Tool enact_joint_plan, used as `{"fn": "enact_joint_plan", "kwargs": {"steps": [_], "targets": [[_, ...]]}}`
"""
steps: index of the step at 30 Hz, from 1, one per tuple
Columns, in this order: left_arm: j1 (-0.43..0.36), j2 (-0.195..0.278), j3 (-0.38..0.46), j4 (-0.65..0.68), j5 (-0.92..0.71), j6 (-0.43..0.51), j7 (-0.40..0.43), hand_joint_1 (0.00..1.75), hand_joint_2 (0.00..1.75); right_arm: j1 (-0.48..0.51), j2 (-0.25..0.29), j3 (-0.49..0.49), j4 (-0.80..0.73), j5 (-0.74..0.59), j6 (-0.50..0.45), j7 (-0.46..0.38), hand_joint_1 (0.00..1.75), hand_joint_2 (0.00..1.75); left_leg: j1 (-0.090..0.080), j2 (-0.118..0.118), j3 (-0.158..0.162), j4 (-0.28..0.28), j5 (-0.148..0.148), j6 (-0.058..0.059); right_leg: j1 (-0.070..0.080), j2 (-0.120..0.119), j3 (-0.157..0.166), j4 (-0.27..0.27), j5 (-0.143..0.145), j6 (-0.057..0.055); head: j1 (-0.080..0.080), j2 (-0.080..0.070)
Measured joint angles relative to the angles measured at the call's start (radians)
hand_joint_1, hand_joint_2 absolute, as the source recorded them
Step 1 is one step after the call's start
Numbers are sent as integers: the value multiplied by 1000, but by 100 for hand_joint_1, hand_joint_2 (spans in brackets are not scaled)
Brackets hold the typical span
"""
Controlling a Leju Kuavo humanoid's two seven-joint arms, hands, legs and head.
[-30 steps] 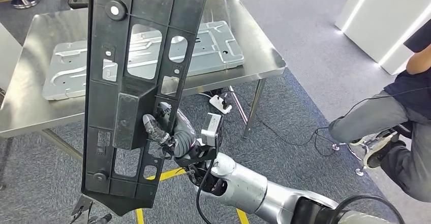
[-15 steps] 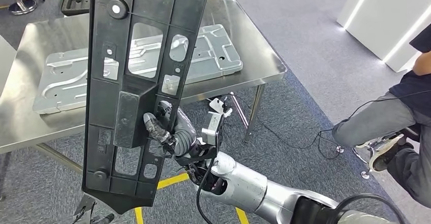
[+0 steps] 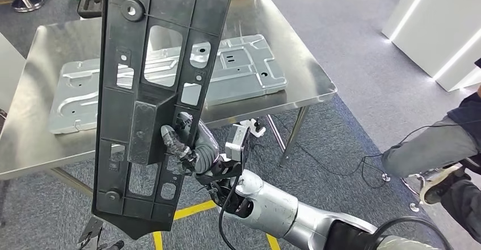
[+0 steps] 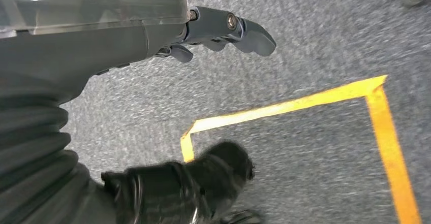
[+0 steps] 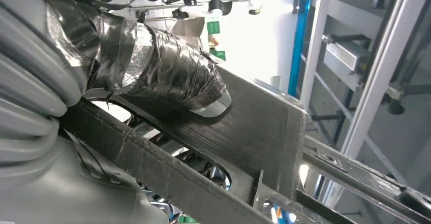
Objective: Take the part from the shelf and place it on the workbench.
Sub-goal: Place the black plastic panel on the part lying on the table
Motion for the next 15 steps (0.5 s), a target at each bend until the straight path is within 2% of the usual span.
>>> {"fn": "enact_joint_plan", "kwargs": {"steps": [2,6,7,8,10,11,12,13,15], "targets": [[-2,0,0,0,1,0,0,0,175,-1,0,-1,2,0,0,0,175,175,-1,-1,11,9,-23,-11,3,-1,24,-77,44,-11,-1,0],[-4,1,0,0,2,1,-3,0,175,-2,2,-7,2,-1,0,0,175,175,2,0,12,44,-44,-34,7,0,49,-89,38,-43,-1,0],[-5,2,0,0,3,1,-3,0,175,-4,3,-7,2,-1,0,0,175,175,4,2,-2,73,-56,-39,6,0,57,-90,33,-50,-2,0],[-6,2,0,0,3,1,-4,0,175,-5,4,-7,2,-1,0,-1,175,175,7,4,-30,121,-72,-45,6,0,65,-91,28,-55,-2,0],[-4,1,0,0,3,1,-4,0,175,-5,4,-8,3,-1,0,-1,175,175,13,5,-109,236,-107,-55,7,1,78,-91,14,-61,-2,0],[-1,1,0,0,4,2,-5,0,175,-5,4,-8,4,-1,0,0,175,175,15,6,-143,272,-114,-58,7,3,85,-91,7,-61,-2,0],[1,1,0,0,4,3,-5,0,175,-4,4,-8,5,-1,0,0,175,175,17,6,-163,276,-104,-59,7,5,94,-90,-2,-61,-2,0],[3,1,0,0,5,5,-5,0,175,-4,4,-8,6,-1,0,0,175,175,18,6,-168,247,-74,-57,7,7,106,-90,-11,-59,-2,0],[2,3,0,0,6,9,-6,0,175,-4,4,-8,6,-1,0,0,175,175,16,8,-144,128,24,-48,7,8,132,-90,-31,-54,-1,0]]}}
